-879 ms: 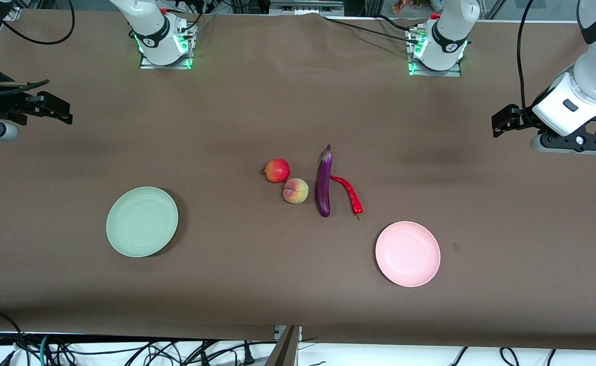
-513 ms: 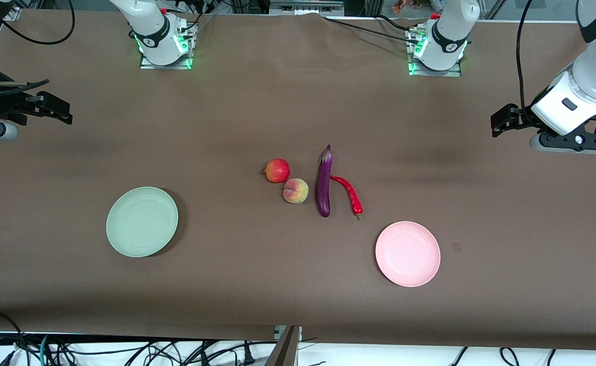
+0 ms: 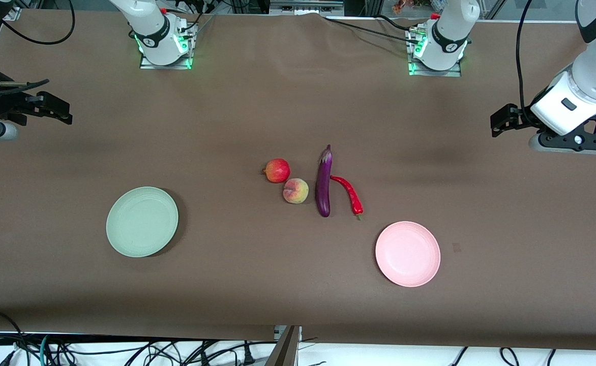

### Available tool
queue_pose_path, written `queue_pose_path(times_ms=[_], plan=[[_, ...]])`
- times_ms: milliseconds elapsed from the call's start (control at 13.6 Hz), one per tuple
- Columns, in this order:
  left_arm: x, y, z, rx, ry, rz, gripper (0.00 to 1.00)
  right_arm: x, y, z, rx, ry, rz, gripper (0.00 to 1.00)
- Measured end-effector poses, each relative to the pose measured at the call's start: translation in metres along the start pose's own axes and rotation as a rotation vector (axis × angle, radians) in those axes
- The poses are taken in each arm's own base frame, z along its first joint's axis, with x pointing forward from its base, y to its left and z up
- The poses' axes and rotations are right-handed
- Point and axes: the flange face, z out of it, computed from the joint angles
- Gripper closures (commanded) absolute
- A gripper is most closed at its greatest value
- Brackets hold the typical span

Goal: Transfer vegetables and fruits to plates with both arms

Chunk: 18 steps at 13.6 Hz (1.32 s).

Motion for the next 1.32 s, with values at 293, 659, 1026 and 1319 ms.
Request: queue_pose_path(times_ms=[293, 659, 1026, 1319], plan=[[0.009, 0.027, 0.031, 0.005, -0.088, 0.050, 0.00, 0.000, 0.000, 0.000, 0.000, 0.000, 0.000, 0.00], [0.037, 0.093, 0.092, -0.010, -0.133, 0.006, 0.00, 0.000, 0.000, -0.001, 0.002, 0.003, 0.001, 0.00], [0.068, 0.221, 0.202, -0.025, -0.077, -0.211, 0.00, 0.021, -0.004, 0.027, 0.045, -0.019, -0.006, 0.00], [0.076, 0.275, 0.272, -0.064, -0.037, -0.309, 0.00, 0.064, -0.025, 0.102, 0.103, -0.105, -0.034, 0.00]])
